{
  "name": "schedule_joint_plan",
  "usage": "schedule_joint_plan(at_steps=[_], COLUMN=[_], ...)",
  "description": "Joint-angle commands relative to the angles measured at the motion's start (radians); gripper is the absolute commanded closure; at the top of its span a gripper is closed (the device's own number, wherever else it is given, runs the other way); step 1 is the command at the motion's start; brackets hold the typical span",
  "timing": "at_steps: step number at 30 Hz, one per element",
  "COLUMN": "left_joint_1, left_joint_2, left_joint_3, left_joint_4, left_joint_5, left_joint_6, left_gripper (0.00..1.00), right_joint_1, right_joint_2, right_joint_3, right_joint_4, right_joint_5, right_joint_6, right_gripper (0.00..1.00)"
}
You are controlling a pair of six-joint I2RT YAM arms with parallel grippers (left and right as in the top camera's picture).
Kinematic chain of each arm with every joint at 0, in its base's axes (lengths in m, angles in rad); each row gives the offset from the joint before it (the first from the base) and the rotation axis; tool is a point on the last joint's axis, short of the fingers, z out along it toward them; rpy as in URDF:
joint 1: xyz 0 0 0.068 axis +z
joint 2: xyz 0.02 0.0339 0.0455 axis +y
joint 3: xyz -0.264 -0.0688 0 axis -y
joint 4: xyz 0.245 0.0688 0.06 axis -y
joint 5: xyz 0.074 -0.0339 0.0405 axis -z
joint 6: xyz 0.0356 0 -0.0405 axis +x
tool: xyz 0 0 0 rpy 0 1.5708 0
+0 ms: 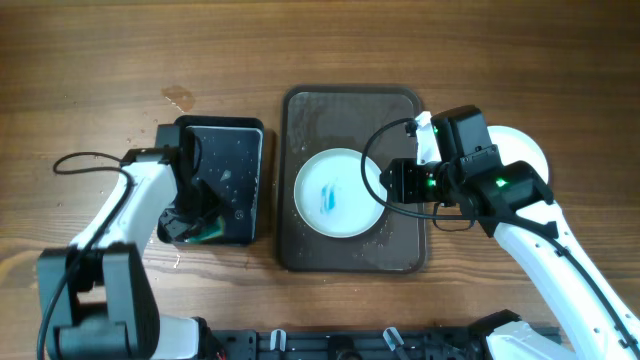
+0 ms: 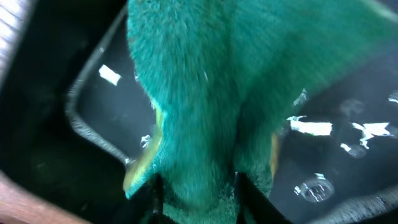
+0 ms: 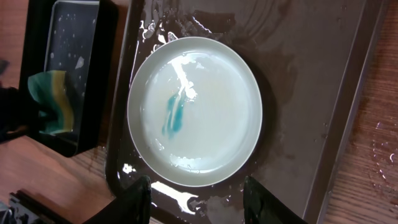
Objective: Clean dirty plates on tray and stack at the side
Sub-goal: 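Grasp the green sponge in the black tray with the left gripper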
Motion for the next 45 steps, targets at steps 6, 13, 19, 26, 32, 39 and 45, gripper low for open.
schedule_joint_plan(at_steps=[6, 13, 19, 26, 32, 39, 45], left_joint_1=[-0.081, -0.097, -0.097, -0.097, -0.097, -0.097, -0.097], left_joint_2=[0.052, -0.013, -0.003, 0.014, 0.076, 0.032, 0.003], left_joint_3=[0.041, 0.161, 0.158, 0.055, -0.022, 0.13, 0.215], left_joint_4=[0.034, -0.01, 0.022, 0.248, 0.384, 0.253, 0.093], left_joint_5=[0.048, 0.047, -0.044, -0.093, -0.1, -0.099, -0.054], left_joint_6=[0.004, 0.073, 0.09, 0.09, 0.087, 0.166, 0.164], left_gripper=[0.96, 0.78, 0.44, 0.53, 0.96, 0.86, 0.03], right_joint_1=[-0.002, -0.002, -0.002, -0.002, -0.002, -0.002, -0.002], right_joint_2=[0.014, 0.014, 0.014, 0.014, 0.014, 0.014, 0.014], right_joint_3=[0.016, 0.016, 0.016, 0.016, 0.016, 0.016, 0.016], right_joint_4=[0.013, 0.012, 0.009, -0.007, -0.01, -0.019, -0.019], right_joint_5=[0.003, 0.003, 0.003, 0.003, 0.003, 0.002, 0.003], right_joint_6=[0.01, 0.009, 0.01, 0.01, 0.01, 0.01, 0.01], right_gripper=[0.52, 0.52, 0.53, 0.52, 0.55, 0.56, 0.56])
